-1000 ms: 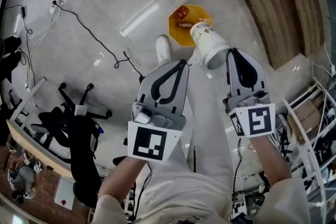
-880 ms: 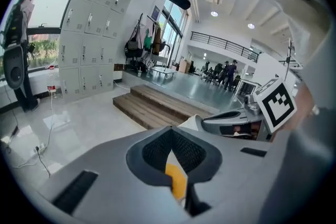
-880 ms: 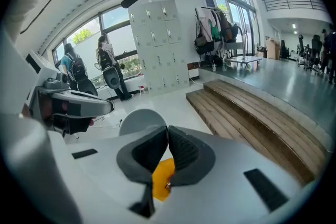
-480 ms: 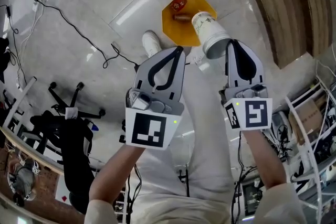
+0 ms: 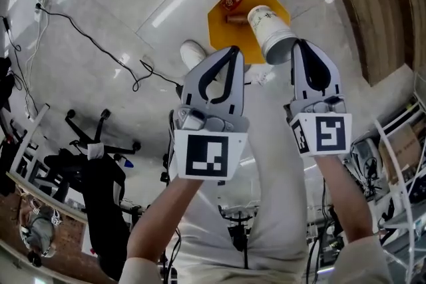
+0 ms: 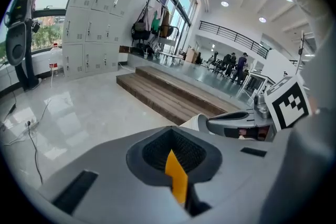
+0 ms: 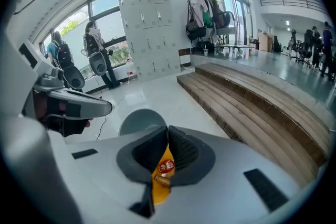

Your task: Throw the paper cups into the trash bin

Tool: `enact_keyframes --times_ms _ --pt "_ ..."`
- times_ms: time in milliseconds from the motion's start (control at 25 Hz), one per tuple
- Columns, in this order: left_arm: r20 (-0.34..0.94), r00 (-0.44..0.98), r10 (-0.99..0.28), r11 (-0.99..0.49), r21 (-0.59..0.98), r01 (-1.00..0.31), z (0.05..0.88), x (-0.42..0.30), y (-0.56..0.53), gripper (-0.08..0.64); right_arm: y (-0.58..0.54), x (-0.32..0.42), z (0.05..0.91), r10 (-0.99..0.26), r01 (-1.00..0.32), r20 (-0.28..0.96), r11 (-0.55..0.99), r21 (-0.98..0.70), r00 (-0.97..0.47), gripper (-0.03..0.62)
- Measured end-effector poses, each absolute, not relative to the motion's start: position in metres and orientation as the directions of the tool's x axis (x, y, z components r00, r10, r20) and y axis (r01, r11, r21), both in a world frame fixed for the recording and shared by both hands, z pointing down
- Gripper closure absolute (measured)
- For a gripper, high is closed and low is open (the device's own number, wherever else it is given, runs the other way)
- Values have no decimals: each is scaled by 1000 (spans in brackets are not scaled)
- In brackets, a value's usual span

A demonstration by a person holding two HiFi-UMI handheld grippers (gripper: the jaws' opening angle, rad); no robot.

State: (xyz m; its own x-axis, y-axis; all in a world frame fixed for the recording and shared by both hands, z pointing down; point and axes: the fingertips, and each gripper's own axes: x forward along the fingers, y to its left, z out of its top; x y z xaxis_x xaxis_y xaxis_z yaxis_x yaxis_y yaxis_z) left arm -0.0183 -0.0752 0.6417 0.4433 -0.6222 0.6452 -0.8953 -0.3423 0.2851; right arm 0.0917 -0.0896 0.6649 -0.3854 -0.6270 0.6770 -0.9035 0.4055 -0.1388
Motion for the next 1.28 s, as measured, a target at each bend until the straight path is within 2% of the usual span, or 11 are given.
enact_keyframes --times_ms 760,1080,1280 --pt "741 439 -509 -410 240 -880 772 -6 -55 555 -75 94 795 -542 -911 771 395 -118 -335 574" --pt "743 431 -513 -398 239 -886 785 -11 -54 555 -68 98 820 -503 -931 806 332 -152 -311 558" --pt "735 443 -513 -421 234 -876 777 -9 -48 555 -67 99 814 -497 -927 809 344 -148 -314 547"
